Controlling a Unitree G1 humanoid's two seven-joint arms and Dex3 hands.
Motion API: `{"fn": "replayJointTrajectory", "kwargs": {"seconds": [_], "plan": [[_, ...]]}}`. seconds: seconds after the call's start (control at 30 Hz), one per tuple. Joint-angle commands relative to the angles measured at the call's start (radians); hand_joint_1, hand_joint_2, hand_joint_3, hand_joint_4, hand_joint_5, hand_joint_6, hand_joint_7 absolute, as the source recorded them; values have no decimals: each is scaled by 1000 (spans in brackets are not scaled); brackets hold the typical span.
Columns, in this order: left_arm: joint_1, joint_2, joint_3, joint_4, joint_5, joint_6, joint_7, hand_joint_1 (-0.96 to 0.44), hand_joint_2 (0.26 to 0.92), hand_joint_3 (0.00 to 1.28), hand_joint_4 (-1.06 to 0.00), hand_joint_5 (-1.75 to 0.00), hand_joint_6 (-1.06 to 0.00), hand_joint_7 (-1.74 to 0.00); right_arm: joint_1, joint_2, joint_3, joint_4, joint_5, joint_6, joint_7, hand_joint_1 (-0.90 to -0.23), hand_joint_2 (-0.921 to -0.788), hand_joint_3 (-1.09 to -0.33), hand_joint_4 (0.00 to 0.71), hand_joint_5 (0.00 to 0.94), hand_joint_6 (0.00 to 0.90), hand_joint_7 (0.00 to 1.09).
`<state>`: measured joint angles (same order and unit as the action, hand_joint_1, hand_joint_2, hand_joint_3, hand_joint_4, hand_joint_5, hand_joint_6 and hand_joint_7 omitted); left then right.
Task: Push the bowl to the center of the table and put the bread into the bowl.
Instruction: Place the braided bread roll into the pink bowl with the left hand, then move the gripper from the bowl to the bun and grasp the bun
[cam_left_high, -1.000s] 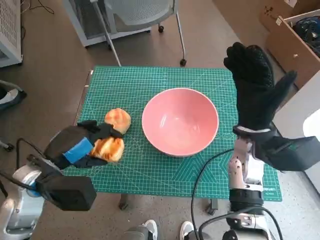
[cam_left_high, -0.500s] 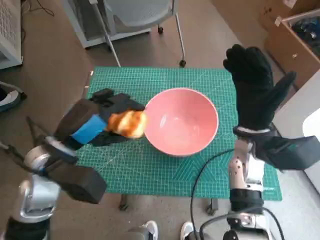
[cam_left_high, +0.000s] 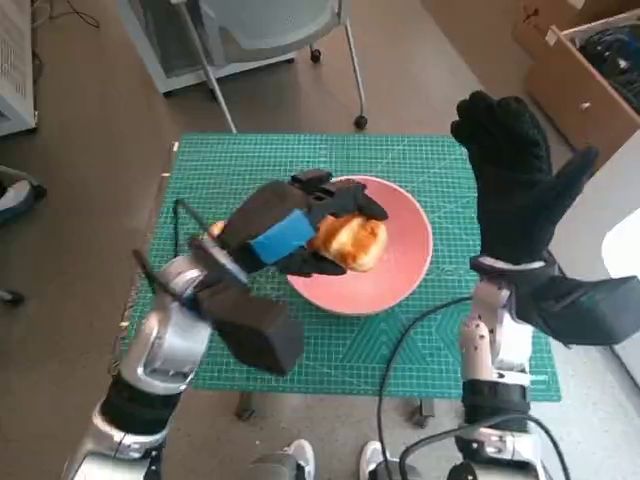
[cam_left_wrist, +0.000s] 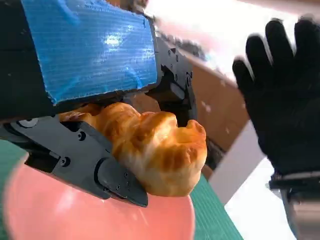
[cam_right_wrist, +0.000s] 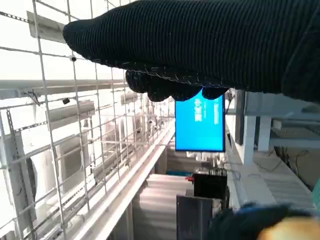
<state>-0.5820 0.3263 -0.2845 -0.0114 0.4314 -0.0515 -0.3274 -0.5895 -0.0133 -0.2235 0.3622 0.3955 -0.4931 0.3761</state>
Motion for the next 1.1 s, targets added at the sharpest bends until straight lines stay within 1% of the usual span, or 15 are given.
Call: {"fn": "replayJointTrajectory", "kwargs": {"seconds": [0.03,0.07,0.1,0.13,0.17,0.2,0.23,0.27,0.3,0.37,0.5,0.67,0.83,0.93,1.1], "plan": [[-47,-26,-21,84,4,-20,8,1,921,162,-531,-1302,-565,-1258,38,-11,-9,-14,-3,5,-12,-486,-921,-603,353,2,152,511],[-52,-30,-26,105,4,-21,4,0,921,206,-476,-1348,-521,-1311,40,-12,-10,-16,-3,5,-14,-486,-921,-604,353,2,151,513],[-56,-32,-29,119,4,-22,2,-69,921,228,-419,-1266,-496,-1353,41,-12,-12,-18,-3,5,-16,-487,-921,-604,355,3,153,515],[-59,-32,-35,136,5,-24,-5,-168,921,263,-360,-1102,-458,-1416,43,-12,-13,-21,-5,5,-19,-488,-921,-605,358,4,155,518],[-60,-31,-40,148,6,-25,-9,-175,886,242,-288,-859,-326,-1173,45,-12,-13,-24,-7,5,-22,-491,-921,-605,363,7,162,523],[-62,-27,-46,157,8,-26,-18,-177,879,225,-275,-749,-295,-1056,47,-12,-14,-29,-10,5,-27,-493,-921,-605,365,7,164,525],[-63,-24,-50,164,9,-27,-24,-201,877,179,-233,-523,-233,-849,49,-12,-14,-32,-11,5,-31,-495,-921,-605,368,9,167,529],[-64,-23,-52,167,9,-28,-27,-217,883,136,-217,-356,-199,-706,50,-12,-14,-35,-12,6,-34,-497,-921,-605,371,10,169,532],[-67,-17,-56,172,14,-29,-33,-237,886,107,-194,-241,-169,-609,52,-12,-14,-38,-13,7,-37,-498,-921,-604,373,11,170,534],[-72,1,-67,176,31,-30,-48,-288,887,79,-143,-126,-127,-514,54,-12,-15,-41,-12,8,-41,-498,-921,-603,376,12,170,537],[-76,18,-73,176,50,-38,-57,-373,892,50,-72,-27,-80,-421,58,-14,-13,-47,-20,4,-51,-503,-921,-598,377,11,169,542],[-71,27,-68,188,56,-79,-40,-453,904,36,-30,-4,-53,-388,61,-16,-10,-54,-23,8,-57,-507,-921,-596,372,8,163,545],[-57,38,-53,190,48,-109,-19,-502,916,29,-22,-1,-33,-377,61,-17,-5,-56,-29,11,-64,-507,-921,-596,371,7,160,548],[-45,57,-26,173,30,-118,-19,-512,918,24,-23,-2,-27,-374,58,-15,-3,-53,-27,12,-62,-505,-921,-596,371,6,159,549],[-29,91,19,128,13,-119,-30,-504,912,9,-37,-4,-58,-343,53,-12,0,-46,-25,11,-59,-501,-921,-598,371,5,157,552]]}}
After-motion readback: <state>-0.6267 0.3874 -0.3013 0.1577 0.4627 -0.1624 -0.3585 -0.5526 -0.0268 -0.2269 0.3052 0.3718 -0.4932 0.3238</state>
